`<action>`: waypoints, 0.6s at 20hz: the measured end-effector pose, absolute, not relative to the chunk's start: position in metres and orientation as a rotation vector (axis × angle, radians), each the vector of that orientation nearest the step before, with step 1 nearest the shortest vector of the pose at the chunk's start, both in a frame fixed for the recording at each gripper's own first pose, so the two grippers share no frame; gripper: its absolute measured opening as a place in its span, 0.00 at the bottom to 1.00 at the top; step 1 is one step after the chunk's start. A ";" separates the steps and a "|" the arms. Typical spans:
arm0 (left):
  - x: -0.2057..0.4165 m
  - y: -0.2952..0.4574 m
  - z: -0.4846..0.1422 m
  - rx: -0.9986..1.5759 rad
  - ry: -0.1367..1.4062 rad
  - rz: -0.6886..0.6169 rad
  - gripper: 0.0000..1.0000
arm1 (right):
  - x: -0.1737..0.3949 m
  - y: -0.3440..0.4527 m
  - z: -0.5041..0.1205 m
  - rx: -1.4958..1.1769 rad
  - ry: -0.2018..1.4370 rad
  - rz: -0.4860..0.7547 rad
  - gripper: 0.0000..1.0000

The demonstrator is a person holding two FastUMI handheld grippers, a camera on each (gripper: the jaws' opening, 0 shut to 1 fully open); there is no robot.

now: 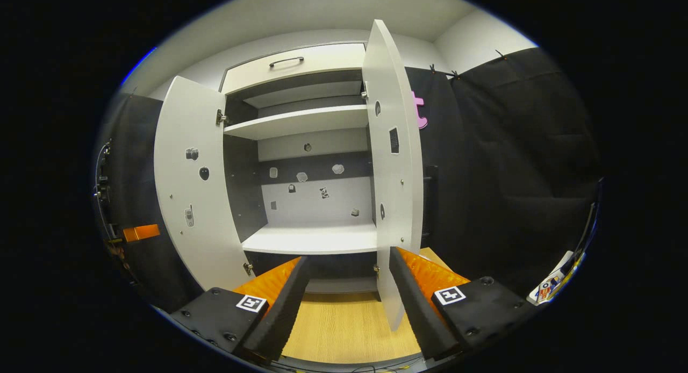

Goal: Open the right door of the double-door shoe cabinet with the right hand, and open the left door with the left hand.

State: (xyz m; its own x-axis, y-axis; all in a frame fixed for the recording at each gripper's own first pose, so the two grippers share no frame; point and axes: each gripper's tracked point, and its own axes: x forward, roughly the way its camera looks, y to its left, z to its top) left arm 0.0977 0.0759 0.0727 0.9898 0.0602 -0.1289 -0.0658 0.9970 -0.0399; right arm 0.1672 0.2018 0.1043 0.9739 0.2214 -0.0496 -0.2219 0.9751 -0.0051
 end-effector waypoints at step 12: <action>0.055 0.033 0.101 0.022 0.081 0.007 0.24 | 0.165 0.186 0.113 -0.045 0.025 0.192 0.89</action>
State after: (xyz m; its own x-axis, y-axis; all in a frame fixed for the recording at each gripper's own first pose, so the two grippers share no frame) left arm 0.0555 0.0333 0.1008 0.9967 0.0082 -0.0809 -0.0065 0.9997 0.0219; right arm 0.1651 0.1861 0.1126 0.9813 0.1902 -0.0291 -0.1913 0.9806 -0.0418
